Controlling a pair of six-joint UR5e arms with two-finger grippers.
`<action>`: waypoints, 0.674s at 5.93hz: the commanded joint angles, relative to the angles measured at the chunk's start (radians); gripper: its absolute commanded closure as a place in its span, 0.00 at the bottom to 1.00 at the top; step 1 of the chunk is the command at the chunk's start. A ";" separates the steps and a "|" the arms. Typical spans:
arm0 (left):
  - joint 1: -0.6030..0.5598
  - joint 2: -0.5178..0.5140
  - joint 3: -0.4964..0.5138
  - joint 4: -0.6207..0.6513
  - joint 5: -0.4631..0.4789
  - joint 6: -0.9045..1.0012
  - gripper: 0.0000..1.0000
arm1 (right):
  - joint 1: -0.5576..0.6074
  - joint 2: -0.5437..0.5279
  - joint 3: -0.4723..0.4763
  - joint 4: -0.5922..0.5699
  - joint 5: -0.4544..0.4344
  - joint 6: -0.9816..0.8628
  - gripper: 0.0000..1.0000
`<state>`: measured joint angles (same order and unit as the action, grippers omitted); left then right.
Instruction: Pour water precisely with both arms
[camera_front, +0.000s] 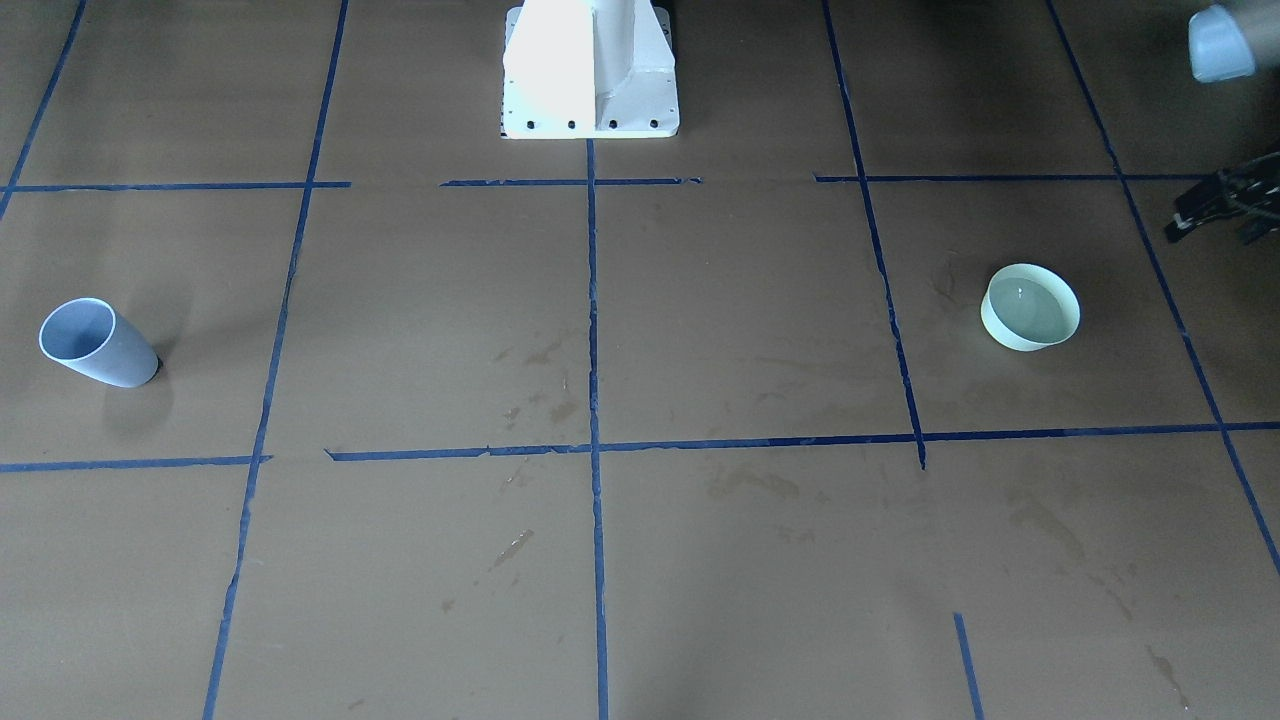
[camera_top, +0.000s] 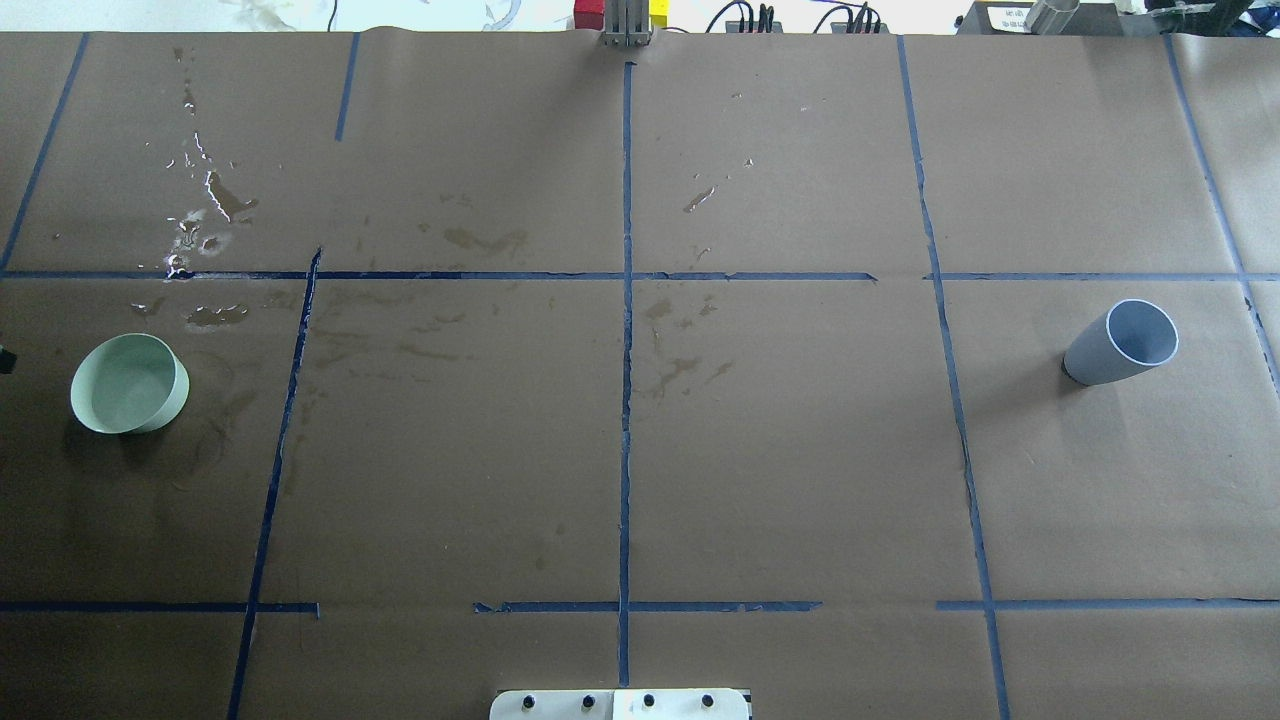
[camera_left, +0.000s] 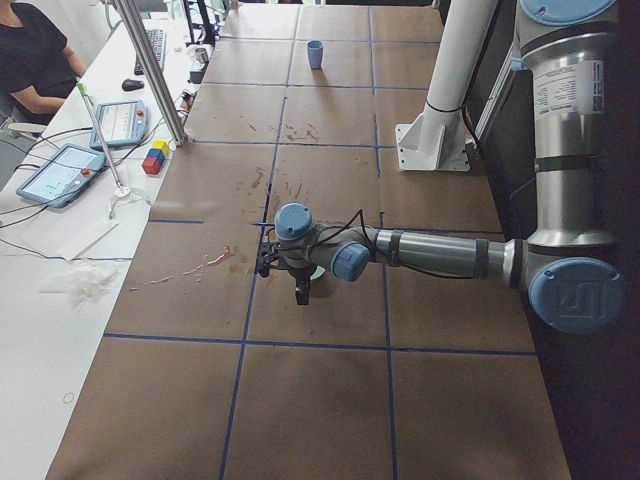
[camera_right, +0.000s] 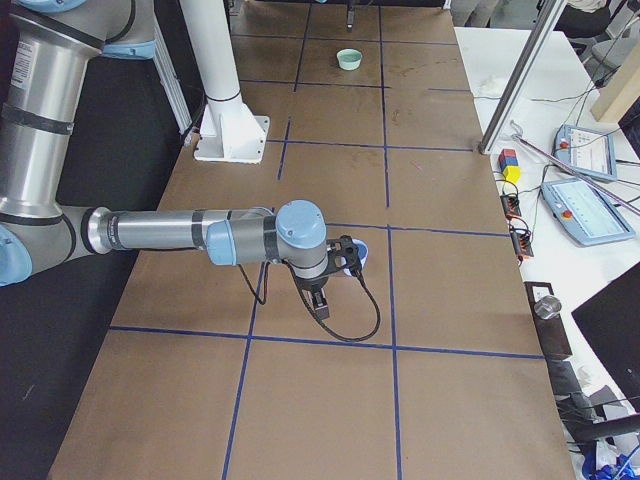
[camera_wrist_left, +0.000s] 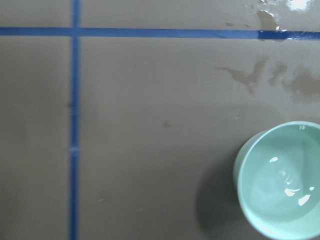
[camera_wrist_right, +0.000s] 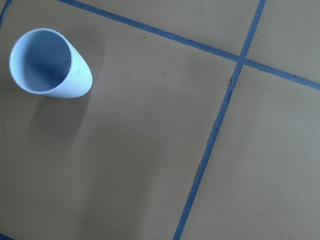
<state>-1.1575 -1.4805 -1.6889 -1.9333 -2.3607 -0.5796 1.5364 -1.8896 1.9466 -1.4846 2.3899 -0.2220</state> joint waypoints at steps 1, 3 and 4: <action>0.054 -0.079 0.087 -0.012 -0.005 -0.046 0.03 | -0.010 -0.002 -0.002 0.000 -0.003 0.003 0.00; 0.094 -0.106 0.136 -0.012 -0.005 -0.046 0.09 | -0.018 -0.002 -0.002 0.001 -0.003 0.003 0.00; 0.100 -0.107 0.143 -0.012 -0.006 -0.046 0.20 | -0.018 -0.002 -0.002 0.001 -0.003 0.003 0.00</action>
<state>-1.0679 -1.5831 -1.5566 -1.9450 -2.3658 -0.6256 1.5196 -1.8914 1.9451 -1.4837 2.3869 -0.2194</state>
